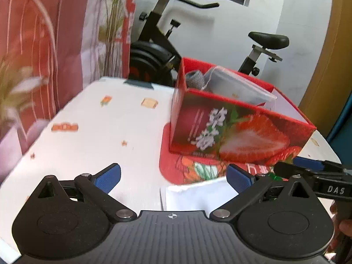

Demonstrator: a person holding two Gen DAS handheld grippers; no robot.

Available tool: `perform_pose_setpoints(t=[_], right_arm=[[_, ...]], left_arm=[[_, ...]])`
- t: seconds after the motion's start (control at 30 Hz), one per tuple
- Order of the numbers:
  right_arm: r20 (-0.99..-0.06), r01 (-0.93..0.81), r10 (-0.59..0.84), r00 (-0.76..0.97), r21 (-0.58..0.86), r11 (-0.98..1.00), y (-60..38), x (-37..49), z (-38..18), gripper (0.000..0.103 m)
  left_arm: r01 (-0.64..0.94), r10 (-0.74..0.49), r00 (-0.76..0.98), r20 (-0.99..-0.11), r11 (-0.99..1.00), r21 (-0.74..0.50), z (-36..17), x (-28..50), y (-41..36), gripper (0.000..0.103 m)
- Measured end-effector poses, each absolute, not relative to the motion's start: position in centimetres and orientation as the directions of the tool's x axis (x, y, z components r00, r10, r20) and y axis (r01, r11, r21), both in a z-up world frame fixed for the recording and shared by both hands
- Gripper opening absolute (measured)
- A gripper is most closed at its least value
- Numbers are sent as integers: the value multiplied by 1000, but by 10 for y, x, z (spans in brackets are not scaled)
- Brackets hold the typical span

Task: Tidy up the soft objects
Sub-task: 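Lower both tools onto the white sachet and close them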

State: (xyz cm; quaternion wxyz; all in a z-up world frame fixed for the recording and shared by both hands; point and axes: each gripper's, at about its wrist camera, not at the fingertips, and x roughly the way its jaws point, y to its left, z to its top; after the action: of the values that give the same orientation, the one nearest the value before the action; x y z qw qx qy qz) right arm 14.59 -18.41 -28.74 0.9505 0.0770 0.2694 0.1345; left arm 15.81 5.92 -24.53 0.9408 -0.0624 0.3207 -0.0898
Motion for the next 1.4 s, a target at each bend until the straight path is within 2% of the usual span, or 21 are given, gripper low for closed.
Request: perform_pose_setpoints(t=[0.07, 0.17, 0.23, 0.33, 0.67, 1.27, 1.4], right_arm=[[-503, -242, 317, 804, 210, 947, -177, 144, -291, 58], [-517, -291, 354, 779, 203, 935, -166, 144, -292, 44], [-524, -312, 376, 764, 211, 927, -162, 146, -293, 41], [-545, -321, 394, 740, 229, 919, -158, 151, -298, 40], [-633, -265, 402, 661, 304, 915, -159, 175, -326, 42], [-624, -276, 438, 647, 344, 897, -163, 173, -337, 41], [-627, -278, 438, 645, 341, 898, -161, 172, -337, 39]], left_arm=[[127, -224, 769, -599, 971, -201, -250, 157, 62, 98], [121, -240, 756, -609, 966, -230, -257, 158, 66, 86], [122, -257, 748, -612, 959, -254, -263, 158, 68, 73], [131, -287, 730, -620, 950, -285, -272, 158, 68, 58], [124, -356, 656, -665, 921, -370, -298, 167, 70, 57], [134, -413, 616, -671, 894, -427, -311, 172, 68, 57], [152, -432, 603, -670, 887, -436, -313, 172, 63, 50]])
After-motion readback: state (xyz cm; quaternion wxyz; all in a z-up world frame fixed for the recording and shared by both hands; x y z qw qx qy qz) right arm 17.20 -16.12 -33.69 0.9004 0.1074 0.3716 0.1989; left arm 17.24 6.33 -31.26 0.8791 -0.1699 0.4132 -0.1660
